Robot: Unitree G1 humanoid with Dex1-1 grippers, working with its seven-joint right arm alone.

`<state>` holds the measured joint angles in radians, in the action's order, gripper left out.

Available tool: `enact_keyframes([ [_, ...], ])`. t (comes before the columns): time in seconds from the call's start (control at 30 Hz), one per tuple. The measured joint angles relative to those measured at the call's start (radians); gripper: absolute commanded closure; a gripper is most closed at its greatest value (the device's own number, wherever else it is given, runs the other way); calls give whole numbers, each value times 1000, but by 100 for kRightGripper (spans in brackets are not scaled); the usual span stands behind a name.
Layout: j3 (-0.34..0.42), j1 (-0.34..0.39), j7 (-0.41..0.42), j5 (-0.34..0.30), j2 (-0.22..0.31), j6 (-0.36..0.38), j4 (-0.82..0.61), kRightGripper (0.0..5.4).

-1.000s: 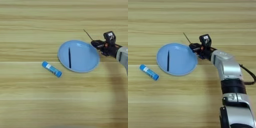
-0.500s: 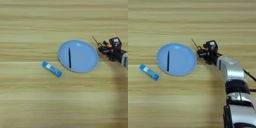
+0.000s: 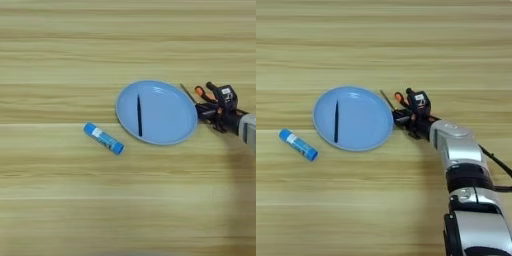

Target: Move the objects on the table

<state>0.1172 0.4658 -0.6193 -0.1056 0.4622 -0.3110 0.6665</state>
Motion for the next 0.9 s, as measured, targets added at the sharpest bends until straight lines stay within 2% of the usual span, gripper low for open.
enact_keyframes([
  [0.43, 1, 0, -4, -1, 0, 12, -1, 254],
  [0.63, 27, 0, -12, -27, 1, 15, -102, 163],
  [0.73, 49, -8, -20, -58, 2, 10, -205, 122],
  [0.9, 52, -38, -24, -109, -1, -51, -392, 51],
])
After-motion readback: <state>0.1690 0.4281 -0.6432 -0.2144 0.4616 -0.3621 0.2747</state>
